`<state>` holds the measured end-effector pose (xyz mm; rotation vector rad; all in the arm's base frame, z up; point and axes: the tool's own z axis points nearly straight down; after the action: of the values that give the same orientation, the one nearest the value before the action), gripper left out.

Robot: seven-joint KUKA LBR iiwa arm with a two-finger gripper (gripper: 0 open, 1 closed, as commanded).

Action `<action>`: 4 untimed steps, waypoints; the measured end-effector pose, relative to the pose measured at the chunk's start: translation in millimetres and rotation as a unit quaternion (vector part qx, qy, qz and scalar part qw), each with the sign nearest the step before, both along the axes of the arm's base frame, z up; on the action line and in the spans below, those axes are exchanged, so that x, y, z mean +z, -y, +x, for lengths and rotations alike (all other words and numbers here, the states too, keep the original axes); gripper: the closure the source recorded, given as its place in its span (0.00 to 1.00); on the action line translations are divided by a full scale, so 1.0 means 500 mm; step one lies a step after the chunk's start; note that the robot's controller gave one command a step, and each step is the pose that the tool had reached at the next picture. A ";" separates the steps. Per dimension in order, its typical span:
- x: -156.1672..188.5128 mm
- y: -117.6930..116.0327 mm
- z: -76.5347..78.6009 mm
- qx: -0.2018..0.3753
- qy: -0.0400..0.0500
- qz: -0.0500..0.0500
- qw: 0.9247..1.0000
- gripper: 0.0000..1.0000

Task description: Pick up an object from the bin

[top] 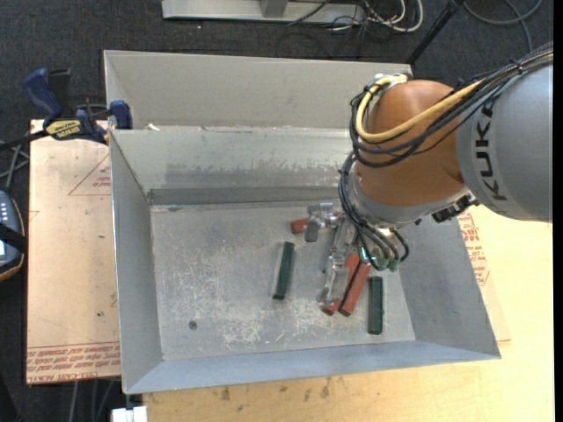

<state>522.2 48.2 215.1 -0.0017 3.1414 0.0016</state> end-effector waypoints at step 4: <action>-0.089 -0.040 0.109 0.135 0.007 0.000 0.991 0.00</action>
Offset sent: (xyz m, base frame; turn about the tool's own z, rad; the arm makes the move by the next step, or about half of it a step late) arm 0.0270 -0.0029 -0.1235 -0.6029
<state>576.9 68.0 170.8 -0.4245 3.0994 0.0009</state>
